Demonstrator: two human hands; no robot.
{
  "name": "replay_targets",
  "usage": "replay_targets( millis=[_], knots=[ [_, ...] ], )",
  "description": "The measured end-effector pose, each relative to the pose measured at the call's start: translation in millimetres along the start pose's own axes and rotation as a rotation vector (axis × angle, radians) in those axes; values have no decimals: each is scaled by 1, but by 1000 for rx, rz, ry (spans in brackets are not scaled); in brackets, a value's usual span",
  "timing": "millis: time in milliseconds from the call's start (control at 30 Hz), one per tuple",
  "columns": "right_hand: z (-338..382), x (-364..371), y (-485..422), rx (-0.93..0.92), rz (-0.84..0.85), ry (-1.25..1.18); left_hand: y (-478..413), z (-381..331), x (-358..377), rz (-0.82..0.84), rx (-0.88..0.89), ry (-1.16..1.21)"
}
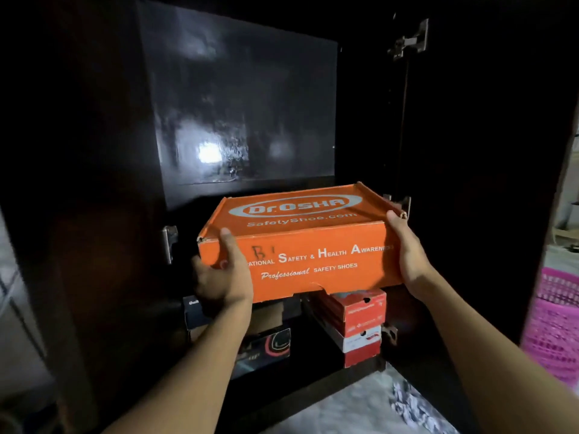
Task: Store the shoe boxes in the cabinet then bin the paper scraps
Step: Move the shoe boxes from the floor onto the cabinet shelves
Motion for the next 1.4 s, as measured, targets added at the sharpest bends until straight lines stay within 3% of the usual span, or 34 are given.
replay_targets(
  millis=[233, 333, 400, 467, 567, 700, 900, 1067, 1267, 1400],
  knots=[
    [-63, 10, -37, 92, 88, -132, -12, 6, 11, -169, 239, -281],
    [-74, 32, -54, 144, 110, -134, -8, 16, 14, -273, 645, -490],
    [-77, 49, -64, 159, 60, -138, -12, 20, 21, -231, 905, -699],
    [-87, 60, -80, 149, -26, -9, -23, 16, 28, -138, 1027, -915],
    [-93, 72, -99, 65, -52, 264, -47, 1, 40, -22, 970, -1043],
    [-102, 88, -116, -6, 33, 423, -74, -12, 58, 56, 831, -1131],
    [-122, 124, -141, 104, 283, 544, -116, -21, 78, 337, 683, -1230],
    [-141, 133, -147, 3, 157, 503, -128, -12, 82, 338, 682, -1274],
    [-137, 113, -137, -11, 248, 570, -122, -18, 77, 389, 683, -1255],
    [-124, 91, -109, -15, 191, 550, -105, -17, 73, 320, 770, -1201]
  ],
)
Point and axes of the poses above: each hand's wrist, its own y-axis away from the middle knuckle, its own x-axis out of the palm, z = x × y, the point moved 1 cm from there along -y, towards the middle knuckle, and after that the axes turned 15 degrees about -y, right-handed, at the moved point
